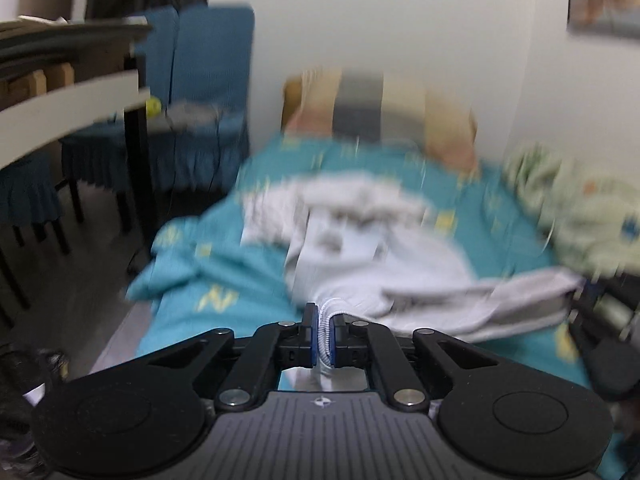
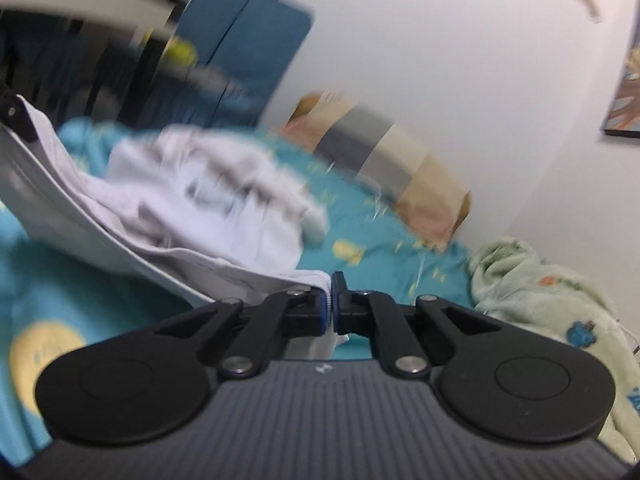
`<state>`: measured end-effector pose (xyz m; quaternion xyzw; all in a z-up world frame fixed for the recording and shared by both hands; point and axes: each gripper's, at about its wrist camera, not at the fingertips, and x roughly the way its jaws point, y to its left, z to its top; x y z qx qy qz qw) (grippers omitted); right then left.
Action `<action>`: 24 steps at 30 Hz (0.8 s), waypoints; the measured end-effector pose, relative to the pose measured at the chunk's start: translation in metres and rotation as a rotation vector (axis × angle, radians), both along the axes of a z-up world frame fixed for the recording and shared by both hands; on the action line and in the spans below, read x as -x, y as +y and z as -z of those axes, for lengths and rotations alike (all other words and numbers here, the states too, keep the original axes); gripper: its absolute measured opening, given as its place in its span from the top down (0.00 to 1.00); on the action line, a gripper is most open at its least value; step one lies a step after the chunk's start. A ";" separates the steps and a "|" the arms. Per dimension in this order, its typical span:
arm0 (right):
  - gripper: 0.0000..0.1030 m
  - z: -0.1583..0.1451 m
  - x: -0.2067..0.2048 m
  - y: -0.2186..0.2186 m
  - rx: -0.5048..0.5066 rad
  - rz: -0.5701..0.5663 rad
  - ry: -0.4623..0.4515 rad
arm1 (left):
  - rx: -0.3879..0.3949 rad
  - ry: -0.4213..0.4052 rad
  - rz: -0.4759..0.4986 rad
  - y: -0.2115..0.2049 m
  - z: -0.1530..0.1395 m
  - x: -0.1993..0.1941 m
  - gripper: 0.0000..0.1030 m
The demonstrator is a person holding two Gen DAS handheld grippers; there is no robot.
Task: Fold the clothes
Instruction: 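Lift the white T-shirt high with both tools, shaking it out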
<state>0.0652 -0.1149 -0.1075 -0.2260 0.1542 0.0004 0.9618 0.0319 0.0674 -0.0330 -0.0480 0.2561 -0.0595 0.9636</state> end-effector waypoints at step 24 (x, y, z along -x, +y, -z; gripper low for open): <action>0.96 -0.407 0.149 -0.020 -0.426 -0.078 -0.605 | 0.110 -0.744 0.058 0.038 -0.423 0.144 0.96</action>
